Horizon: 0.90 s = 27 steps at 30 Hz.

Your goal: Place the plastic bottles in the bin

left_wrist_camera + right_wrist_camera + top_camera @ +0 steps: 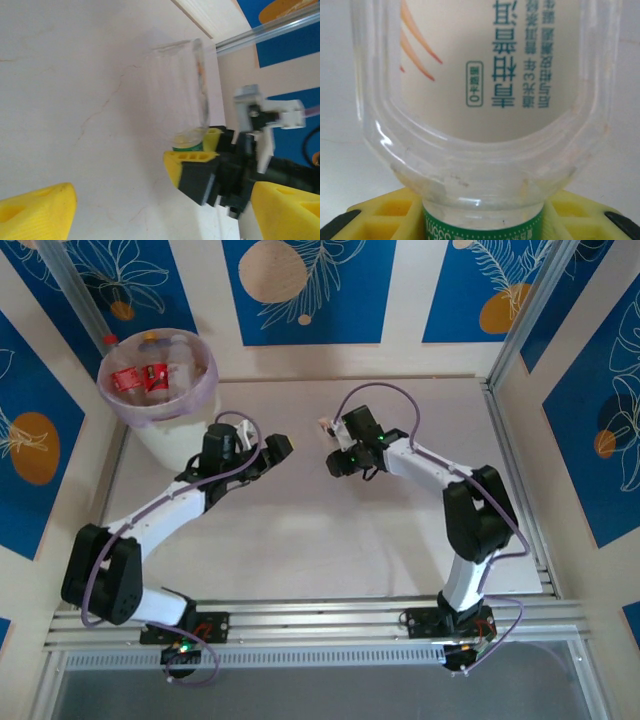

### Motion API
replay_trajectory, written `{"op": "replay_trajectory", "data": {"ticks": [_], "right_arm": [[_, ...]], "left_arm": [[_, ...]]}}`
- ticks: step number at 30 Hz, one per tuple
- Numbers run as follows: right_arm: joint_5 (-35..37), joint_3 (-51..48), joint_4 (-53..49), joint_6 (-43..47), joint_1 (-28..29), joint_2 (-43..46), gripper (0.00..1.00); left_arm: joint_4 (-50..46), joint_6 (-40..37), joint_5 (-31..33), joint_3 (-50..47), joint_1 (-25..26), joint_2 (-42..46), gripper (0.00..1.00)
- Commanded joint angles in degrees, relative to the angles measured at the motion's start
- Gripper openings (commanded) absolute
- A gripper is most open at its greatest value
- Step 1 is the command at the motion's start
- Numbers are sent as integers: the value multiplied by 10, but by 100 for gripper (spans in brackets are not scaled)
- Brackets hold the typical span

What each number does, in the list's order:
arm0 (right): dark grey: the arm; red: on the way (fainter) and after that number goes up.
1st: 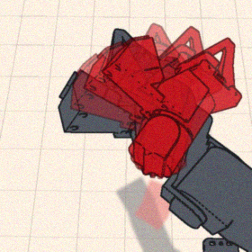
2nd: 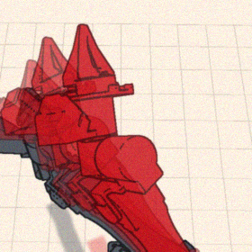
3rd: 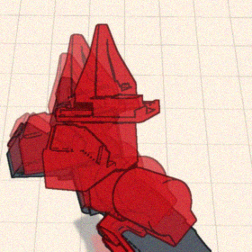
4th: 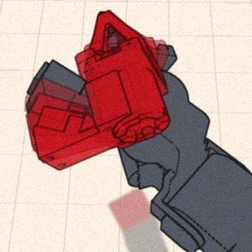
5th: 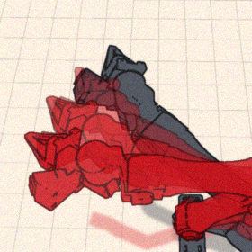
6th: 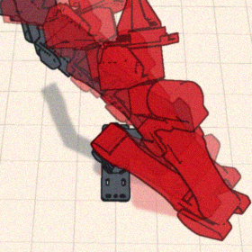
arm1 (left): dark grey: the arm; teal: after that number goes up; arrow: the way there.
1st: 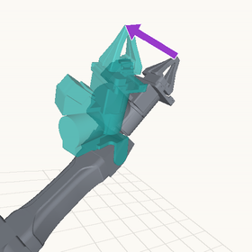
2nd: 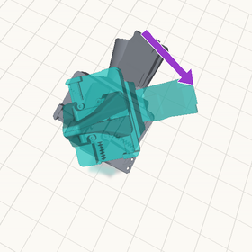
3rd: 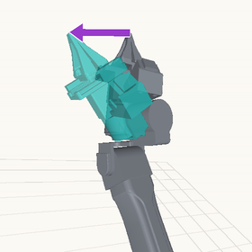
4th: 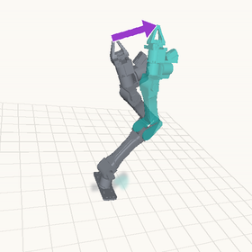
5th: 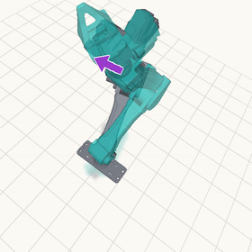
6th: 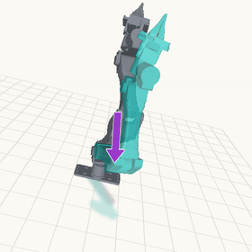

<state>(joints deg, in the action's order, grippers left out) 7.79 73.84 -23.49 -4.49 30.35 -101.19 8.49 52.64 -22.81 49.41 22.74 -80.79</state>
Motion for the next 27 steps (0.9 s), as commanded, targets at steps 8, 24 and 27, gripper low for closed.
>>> {"op": "replay_trajectory", "data": {"ticks": [8, 24, 27], "right_arm": [[-114, -76, 104, -47, 28, 76, 35], [-160, -89, 135, -74, 36, 84, 35], [-163, -89, 134, -75, 37, 85, 36]], "left_arm": [[206, 113, -10, 6, 33, -79, 90], [247, 135, 8, 34, 69, -142, 54], [250, 137, 8, 34, 69, -147, 47]]}}
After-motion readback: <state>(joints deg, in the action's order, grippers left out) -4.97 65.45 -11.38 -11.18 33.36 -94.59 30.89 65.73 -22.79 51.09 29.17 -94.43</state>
